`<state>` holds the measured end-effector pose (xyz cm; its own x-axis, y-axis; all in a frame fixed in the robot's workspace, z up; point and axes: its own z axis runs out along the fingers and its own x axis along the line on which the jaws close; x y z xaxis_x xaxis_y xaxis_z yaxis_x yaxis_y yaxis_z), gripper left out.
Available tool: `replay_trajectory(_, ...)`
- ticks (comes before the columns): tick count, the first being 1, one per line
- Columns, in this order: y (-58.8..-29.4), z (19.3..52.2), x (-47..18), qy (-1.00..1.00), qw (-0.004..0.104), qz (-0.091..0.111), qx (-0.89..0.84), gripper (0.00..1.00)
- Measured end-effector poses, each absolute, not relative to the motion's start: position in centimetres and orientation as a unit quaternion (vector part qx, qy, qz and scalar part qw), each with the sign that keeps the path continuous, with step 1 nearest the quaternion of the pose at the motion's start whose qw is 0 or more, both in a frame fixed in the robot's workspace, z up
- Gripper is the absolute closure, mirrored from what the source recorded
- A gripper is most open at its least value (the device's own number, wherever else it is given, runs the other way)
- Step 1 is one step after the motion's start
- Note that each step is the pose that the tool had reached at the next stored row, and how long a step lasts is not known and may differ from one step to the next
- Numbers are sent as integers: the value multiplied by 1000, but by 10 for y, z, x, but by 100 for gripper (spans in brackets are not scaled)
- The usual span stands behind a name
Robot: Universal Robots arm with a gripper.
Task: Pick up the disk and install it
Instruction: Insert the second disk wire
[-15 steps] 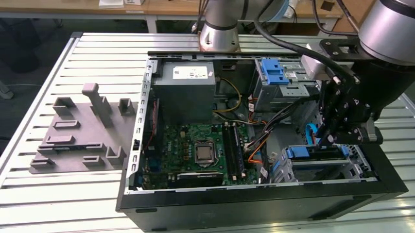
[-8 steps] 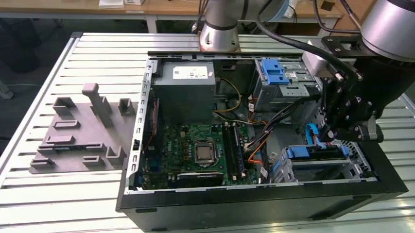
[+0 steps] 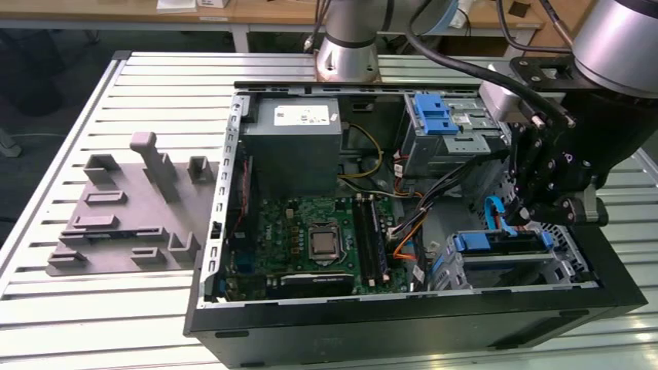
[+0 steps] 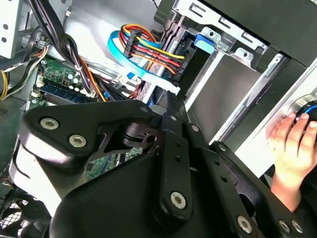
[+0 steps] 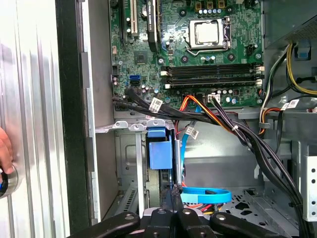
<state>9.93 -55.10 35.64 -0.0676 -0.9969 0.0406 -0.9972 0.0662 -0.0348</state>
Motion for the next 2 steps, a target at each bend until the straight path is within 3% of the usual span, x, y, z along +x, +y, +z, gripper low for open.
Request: replay_trajectory(2,-551,356,99,-730,3,27,683,89)
